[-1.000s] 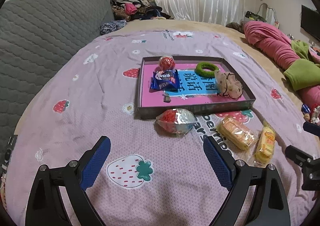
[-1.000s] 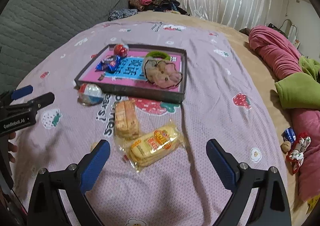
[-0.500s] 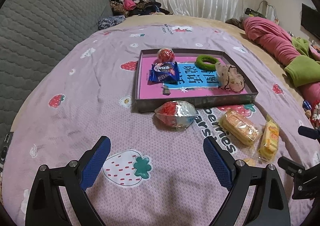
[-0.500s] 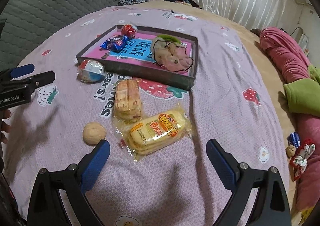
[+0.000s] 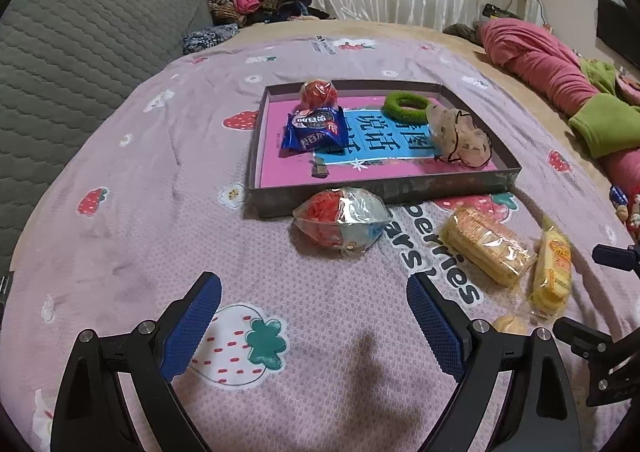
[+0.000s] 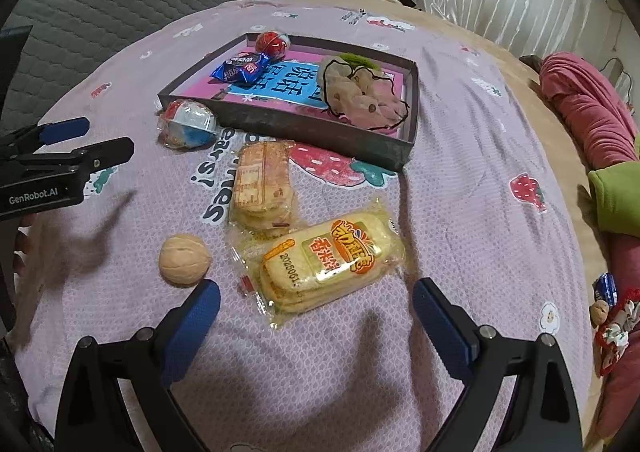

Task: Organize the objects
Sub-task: 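Grasp the red-and-white egg toy with the left tool while the right tool grasps the rice-cake packet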

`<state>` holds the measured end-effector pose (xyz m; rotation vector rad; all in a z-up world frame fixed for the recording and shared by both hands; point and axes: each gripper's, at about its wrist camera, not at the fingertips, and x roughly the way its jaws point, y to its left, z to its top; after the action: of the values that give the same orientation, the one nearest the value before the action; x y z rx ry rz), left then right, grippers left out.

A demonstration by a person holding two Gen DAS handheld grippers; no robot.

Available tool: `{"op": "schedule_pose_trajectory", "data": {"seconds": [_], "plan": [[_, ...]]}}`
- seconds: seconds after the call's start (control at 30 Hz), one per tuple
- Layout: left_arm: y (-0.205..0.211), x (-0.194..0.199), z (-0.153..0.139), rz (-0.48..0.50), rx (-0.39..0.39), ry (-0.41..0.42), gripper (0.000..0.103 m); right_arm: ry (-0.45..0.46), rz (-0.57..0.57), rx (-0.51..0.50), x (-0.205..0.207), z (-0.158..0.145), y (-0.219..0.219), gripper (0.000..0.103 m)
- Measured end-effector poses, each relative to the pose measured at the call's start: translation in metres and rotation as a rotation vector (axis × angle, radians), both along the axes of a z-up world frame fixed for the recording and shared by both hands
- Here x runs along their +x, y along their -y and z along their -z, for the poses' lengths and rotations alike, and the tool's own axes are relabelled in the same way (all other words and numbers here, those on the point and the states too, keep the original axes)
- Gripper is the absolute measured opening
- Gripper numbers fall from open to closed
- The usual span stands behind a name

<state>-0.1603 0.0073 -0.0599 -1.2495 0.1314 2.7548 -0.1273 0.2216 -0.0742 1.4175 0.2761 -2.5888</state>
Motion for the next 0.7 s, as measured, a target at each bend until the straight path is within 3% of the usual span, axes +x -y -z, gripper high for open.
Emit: {"op": "schedule_pose_trajectory", "data": {"seconds": [0.7], "plan": [[-0.011, -0.044, 0.03, 0.009, 0.024, 0.047, 0.094, 0.031, -0.058, 0.046, -0.019, 0.017, 0.005, 0.097]]}}
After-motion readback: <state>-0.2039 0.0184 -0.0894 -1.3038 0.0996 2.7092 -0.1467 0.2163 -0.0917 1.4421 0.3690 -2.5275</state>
